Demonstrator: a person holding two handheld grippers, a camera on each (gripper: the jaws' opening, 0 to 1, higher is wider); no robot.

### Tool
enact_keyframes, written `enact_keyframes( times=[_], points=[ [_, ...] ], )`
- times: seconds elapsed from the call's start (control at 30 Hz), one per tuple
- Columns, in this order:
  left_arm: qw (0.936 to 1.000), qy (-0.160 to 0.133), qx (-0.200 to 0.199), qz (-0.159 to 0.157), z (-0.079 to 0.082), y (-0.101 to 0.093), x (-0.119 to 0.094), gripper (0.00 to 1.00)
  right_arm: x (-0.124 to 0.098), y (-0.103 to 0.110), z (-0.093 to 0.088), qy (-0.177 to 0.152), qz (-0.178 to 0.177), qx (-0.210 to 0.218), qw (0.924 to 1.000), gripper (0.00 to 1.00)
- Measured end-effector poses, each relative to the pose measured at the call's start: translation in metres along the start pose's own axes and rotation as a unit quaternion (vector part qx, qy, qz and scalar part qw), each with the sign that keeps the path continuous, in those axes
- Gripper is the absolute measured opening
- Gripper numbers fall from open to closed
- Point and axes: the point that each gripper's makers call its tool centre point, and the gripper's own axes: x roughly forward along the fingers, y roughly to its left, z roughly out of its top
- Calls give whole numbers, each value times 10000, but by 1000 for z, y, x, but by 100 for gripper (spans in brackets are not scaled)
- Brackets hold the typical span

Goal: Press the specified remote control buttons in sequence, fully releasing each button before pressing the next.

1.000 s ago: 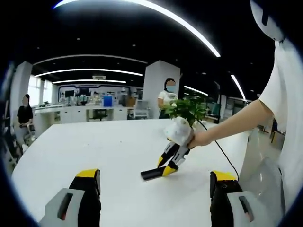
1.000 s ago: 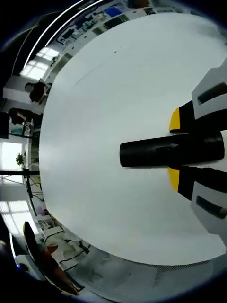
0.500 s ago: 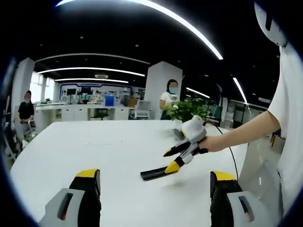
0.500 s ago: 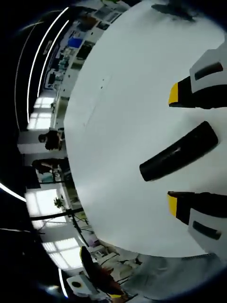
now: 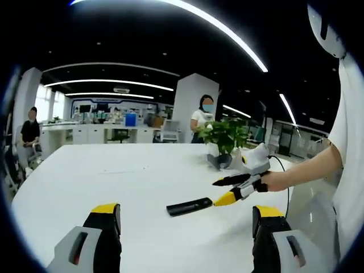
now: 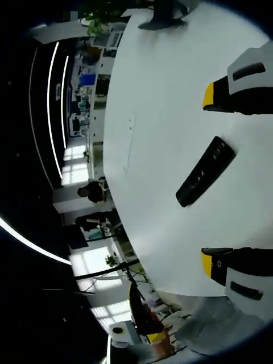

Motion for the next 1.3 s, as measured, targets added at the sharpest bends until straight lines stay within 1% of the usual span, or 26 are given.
enact_keyframes(
  times=[0.13, 0.2, 0.23, 0.37, 0.53, 0.63, 0.7, 0.83, 0.87, 0.93, 1.03, 1.13, 1.3],
  points=[
    [10000, -20, -65, -21, -1, -1, 1, 100, -12, 9, -4, -47, -77, -58, 9999, 99],
    [10000, -20, -68, -21, 0, -1, 2, 100, -20, 15, -4, -56, -104, -249, 9996, 99],
    [10000, -18, -60, -19, 0, -1, 2, 100, -25, 16, -3, -51, -143, -374, 9992, 99],
    [10000, -25, -59, -11, 0, 0, 2, 100, -43, 22, 6, -140, -303, -626, 9975, 99],
    [10000, -34, -57, 8, 1, 1, 2, 100, -60, 27, 14, -201, -399, -811, 9957, 99],
    [10000, -58, -66, 32, 3, 2, 1, 100, -70, 32, 26, -470, -404, -643, 9960, 99],
    [9999, -70, -84, 37, 3, 2, 1, 100, -77, 35, 32, -576, -448, -620, 9954, 99],
    [9999, -87, -94, 32, 5, 1, 1, 100, -88, 41, 40, -728, -540, -612, 9940, 99],
    [9999, -85, -76, 36, 5, 1, 1, 100, -93, 43, 42, -832, -581, -595, 9931, 99],
    [9999, -86, -79, 45, 5, 2, 1, 100, -100, 44, 45, -935, -652, -579, 9918, 99],
    [9998, -127, -132, 54, 6, 3, 1, 100, -109, 45, 44, -976, -702, -519, 9914, 99],
    [9997, -143, -183, 47, 6, 2, 2, 100, -120, 43, 39, -1014, -857, -397, 9904, 99],
    [9997, -168, -147, 3, 9, -1, 3, 100, -133, 44, 32, -1036, -1004, -215, 9893, 99]
  ],
)
